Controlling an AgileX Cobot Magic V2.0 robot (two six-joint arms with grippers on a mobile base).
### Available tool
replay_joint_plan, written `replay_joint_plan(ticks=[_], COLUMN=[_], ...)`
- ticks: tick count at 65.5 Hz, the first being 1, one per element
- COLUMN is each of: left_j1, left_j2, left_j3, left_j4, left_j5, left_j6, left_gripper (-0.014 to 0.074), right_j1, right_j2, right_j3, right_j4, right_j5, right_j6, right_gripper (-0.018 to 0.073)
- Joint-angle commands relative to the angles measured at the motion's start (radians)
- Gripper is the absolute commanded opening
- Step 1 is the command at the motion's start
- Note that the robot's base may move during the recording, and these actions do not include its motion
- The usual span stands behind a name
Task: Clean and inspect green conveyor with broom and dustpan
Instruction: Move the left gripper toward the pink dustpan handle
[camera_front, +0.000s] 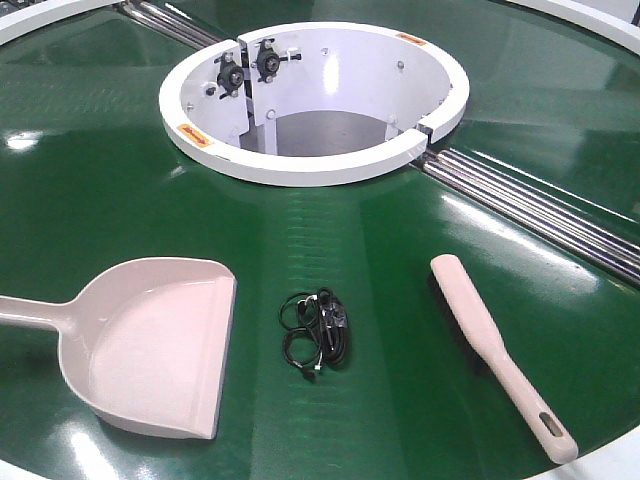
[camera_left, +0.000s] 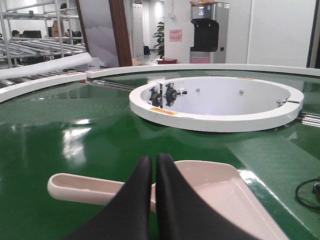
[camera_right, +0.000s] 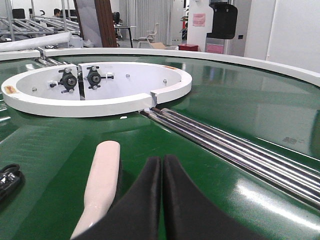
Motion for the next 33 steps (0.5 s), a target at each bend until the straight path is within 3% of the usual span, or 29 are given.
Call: replay_joint_plan(ticks=[1, 33], left_j1=[-0.005, -0.005], left_j2=[-0.014, -0.014], left_j3=[0.011, 0.011], left_j4=[-0.009, -0.009], left_j5=[-0.071, -0.071], left_j6=[0.000, 0.000], left_gripper=[-0.0006, -0.0006], right_j1=[-0.003, -0.003], right_j2=[-0.010, -0.010], right_j3=[0.003, 0.003], right_j4=[-0.005, -0.005], right_j5=[-0.073, -0.073], right_j6=[-0.010, -0.010], right_gripper=[-0.0008, -0.0008])
